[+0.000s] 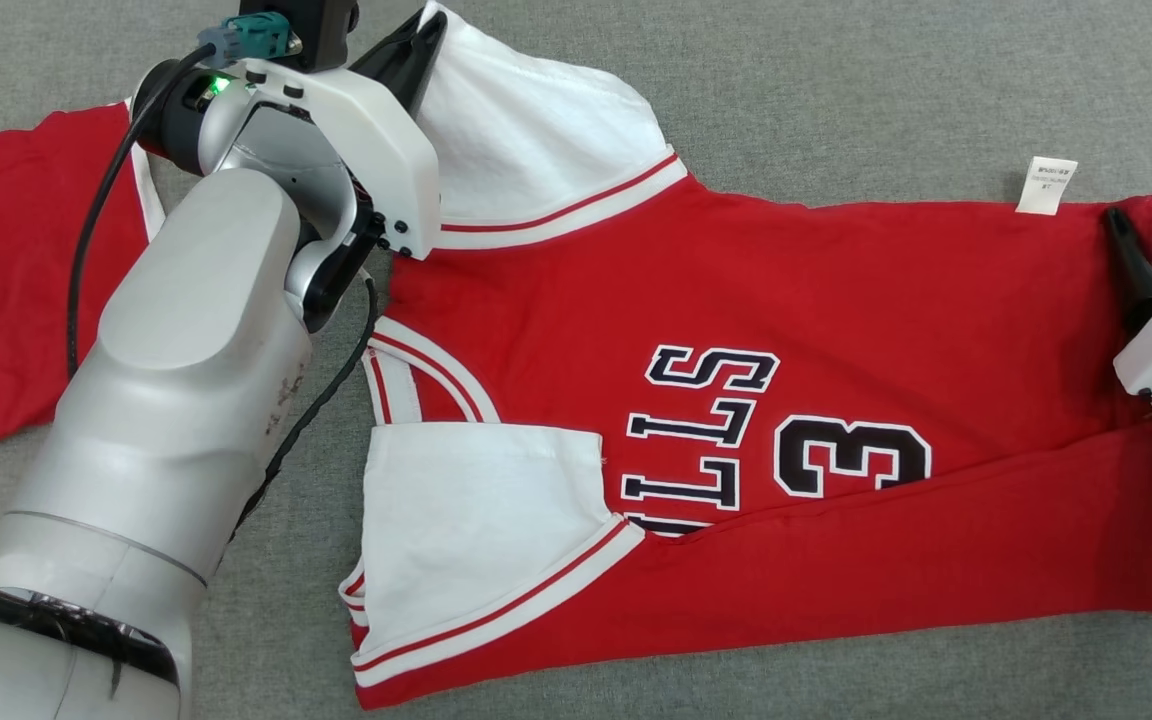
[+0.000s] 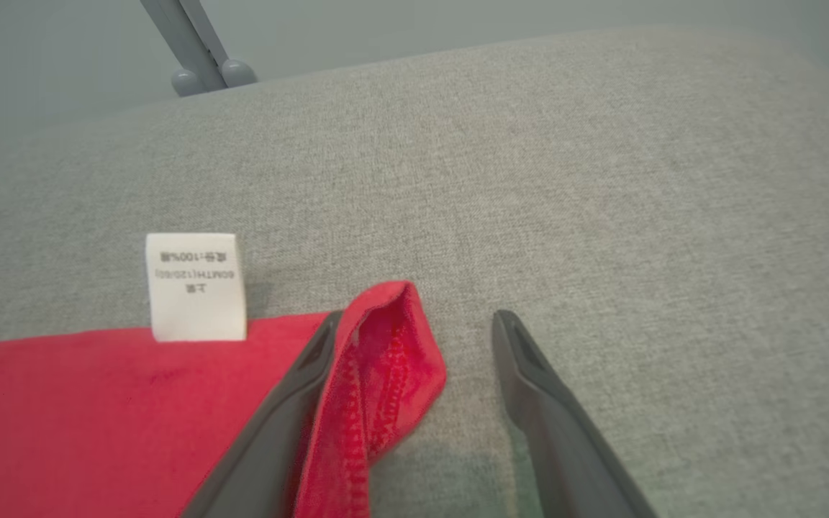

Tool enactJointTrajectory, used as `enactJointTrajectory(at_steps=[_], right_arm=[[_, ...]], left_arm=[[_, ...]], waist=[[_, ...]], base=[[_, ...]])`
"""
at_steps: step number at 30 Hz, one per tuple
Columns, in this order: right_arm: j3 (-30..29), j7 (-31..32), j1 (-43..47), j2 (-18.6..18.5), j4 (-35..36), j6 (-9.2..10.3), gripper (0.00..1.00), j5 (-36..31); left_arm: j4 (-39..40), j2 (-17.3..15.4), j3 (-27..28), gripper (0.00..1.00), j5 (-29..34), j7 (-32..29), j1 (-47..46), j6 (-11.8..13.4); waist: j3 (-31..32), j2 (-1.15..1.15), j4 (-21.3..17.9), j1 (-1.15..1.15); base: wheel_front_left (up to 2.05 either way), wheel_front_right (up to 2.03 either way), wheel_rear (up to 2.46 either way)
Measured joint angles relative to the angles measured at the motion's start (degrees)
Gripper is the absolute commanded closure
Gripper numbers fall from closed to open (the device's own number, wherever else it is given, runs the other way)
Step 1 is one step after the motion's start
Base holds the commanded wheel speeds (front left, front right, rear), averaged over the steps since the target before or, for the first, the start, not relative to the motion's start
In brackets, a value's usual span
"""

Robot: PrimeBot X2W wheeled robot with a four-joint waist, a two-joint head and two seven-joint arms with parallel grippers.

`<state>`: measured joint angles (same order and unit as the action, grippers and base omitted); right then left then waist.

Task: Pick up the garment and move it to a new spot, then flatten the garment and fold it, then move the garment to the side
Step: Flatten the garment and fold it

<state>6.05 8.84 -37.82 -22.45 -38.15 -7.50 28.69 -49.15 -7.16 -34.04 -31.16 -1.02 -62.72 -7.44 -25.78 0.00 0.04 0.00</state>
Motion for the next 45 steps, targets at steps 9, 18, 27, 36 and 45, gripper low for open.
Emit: enactJointTrajectory(at_steps=[9, 18, 27, 36, 45], right_arm=[[2.9, -0.5, -1.6, -0.7, -2.6, 0.00, 1.00, 2.2], [6.0, -4.0, -3.9, -3.3, -2.9, 0.00, 1.00, 3.5], [9.4, -10.7, -8.5, -5.8, -2.9, -0.01, 1.00, 3.5], [13.0, -16.7, -13.1, -6.4, -7.8, -0.02, 1.00, 0.6], [16.6, -22.6, -13.9, -6.7, -8.5, -0.02, 1.00, 1.7]], left_arm=[[2.9, -2.1, -0.2, 1.00, -0.9, -1.3, 1.4, 0.3], [4.2, -3.2, 0.8, 1.00, -1.7, -0.6, 1.5, 1.9], [4.1, -3.9, 2.7, 1.00, -2.3, 3.5, 0.8, 4.0], [0.4, -2.3, 3.4, 1.00, -1.5, 10.8, -2.6, 6.0], [-3.9, -1.3, 1.7, 1.00, -1.2, 12.9, -3.4, 3.4]], waist=[[-0.4, 0.00, -0.2, 0.00], [-0.7, 0.00, 0.1, 0.00], [-1.5, 0.00, 0.9, 0.00], [-2.6, 0.00, 1.8, 0.00], [-1.8, 0.00, 2.2, 0.00]], base=[[0.00, 0.00, 0.00], [0.00, 0.00, 0.00], [0.00, 0.00, 0.00], [0.00, 0.00, 0.00], [0.00, 0.00, 0.00]])
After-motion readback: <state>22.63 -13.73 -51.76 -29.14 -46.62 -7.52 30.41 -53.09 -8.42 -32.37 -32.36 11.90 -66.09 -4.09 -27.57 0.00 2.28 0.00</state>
